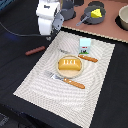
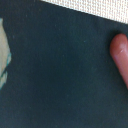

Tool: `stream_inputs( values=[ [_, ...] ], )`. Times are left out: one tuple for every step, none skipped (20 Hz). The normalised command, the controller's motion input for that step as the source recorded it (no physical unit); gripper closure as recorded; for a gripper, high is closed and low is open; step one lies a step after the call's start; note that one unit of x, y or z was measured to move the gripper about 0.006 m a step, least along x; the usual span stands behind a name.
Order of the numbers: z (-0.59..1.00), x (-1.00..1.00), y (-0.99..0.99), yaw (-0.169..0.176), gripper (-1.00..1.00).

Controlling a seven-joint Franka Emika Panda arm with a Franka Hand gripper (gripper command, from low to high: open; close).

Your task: Interact with the objects in diverse but meaningful ways.

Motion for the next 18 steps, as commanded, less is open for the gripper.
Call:
stream_inputs(
  values=[
    [0.17, -0.22, -0.75, 0.032, -1.0],
    [0.21, -0.19, -0.75, 0.035, -1.0],
    [0.27, -0.19, -0.77, 0.023, -1.0],
    [0.28, -0.18, -0.77, 0.026, -1.0],
    [0.29, -0.18, -0.75, 0.033, -1.0],
    [0.27, -0.19, -0.71, 0.046, -1.0],
    [0.25, -0.24, -0.58, 0.084, -1.0],
    [0.23, -0.32, -0.36, 0.136, -1.0],
    [0.23, -0.24, -0.25, 0.195, -1.0],
    [0.26, -0.13, -0.15, 0.255, -1.0],
    [0.27, -0.09, -0.1, 0.281, -1.0],
    [0.25, -0.13, -0.11, 0.267, -1.0],
    [0.21, -0.17, -0.15, 0.245, -1.0],
    [0.13, -0.21, -0.18, 0.225, -1.0],
    [0.05, -0.26, -0.23, 0.197, -1.0],
    [0.0, -0.34, -0.28, 0.158, -1.0],
    [-0.04, -0.46, -0.27, 0.123, -1.0],
    [-0.23, -0.57, -0.21, 0.113, -1.0]
  ],
)
